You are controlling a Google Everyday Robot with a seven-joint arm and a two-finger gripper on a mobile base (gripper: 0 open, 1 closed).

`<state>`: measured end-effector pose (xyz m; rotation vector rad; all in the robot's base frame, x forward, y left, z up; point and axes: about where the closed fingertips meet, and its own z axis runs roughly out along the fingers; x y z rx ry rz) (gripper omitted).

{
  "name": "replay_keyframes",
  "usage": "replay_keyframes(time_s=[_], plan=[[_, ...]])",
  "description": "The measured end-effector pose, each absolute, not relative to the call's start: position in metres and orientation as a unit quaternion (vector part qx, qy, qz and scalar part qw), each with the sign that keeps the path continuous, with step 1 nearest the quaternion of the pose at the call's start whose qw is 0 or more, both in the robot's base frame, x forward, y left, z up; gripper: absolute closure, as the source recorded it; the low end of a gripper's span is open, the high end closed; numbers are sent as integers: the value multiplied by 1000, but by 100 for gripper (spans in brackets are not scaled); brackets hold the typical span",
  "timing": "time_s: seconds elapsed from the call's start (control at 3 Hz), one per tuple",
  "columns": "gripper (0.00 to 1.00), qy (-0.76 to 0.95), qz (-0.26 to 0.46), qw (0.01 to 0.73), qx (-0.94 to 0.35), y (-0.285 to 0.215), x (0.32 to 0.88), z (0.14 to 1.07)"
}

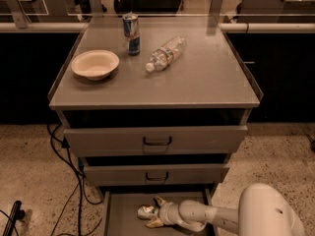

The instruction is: Pick 7up can from bottom drawer and place on counter

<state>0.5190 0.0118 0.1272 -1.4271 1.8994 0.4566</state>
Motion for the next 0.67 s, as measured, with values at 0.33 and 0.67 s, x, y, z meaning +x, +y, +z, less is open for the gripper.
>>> replay_keyframes(time_s=[0.33, 0.67], plan=[[50, 734, 177, 353, -552, 12, 519, 127], [74, 734, 177, 353, -552, 12, 519, 127]])
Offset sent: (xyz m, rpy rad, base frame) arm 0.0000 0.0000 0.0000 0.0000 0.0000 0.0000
